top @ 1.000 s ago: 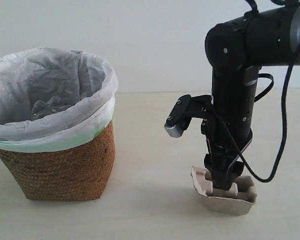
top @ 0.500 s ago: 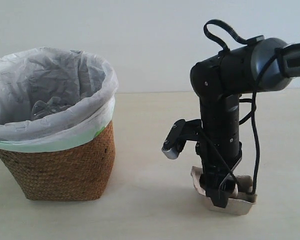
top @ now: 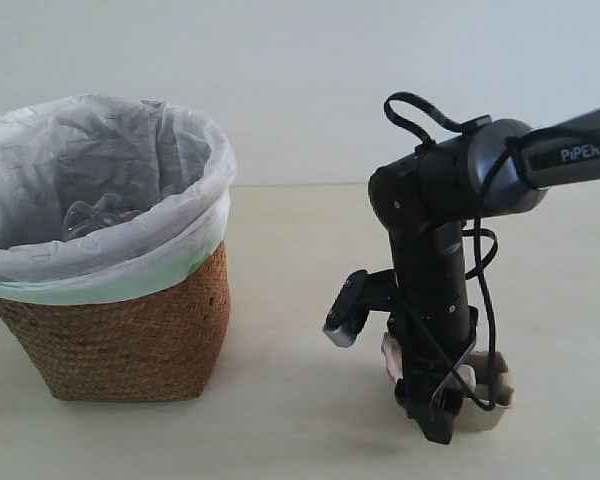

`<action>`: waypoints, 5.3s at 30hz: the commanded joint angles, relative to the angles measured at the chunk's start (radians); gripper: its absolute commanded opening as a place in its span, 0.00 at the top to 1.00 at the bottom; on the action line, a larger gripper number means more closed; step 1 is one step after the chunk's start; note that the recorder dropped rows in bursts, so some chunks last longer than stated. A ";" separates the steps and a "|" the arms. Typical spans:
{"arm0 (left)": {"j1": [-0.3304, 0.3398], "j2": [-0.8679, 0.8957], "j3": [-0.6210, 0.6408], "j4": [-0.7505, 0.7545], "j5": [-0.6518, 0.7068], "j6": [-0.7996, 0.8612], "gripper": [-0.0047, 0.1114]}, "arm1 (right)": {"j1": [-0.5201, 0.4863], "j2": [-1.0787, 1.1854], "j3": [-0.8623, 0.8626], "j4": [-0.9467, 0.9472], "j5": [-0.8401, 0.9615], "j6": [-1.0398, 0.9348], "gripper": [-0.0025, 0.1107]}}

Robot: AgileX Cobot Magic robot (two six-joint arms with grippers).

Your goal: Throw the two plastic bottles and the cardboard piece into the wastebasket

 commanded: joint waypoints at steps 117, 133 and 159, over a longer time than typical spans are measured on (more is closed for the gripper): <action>0.004 -0.004 0.004 -0.003 -0.003 0.003 0.93 | -0.060 -1.109 0.460 0.066 -0.730 0.830 0.97; 0.004 -0.004 0.004 -0.003 -0.003 0.003 0.93 | -0.060 -1.714 0.715 0.071 -0.546 0.832 0.97; 0.004 -0.004 0.004 -0.003 -0.003 0.003 0.93 | -0.341 -1.949 1.112 0.245 -1.010 0.818 0.97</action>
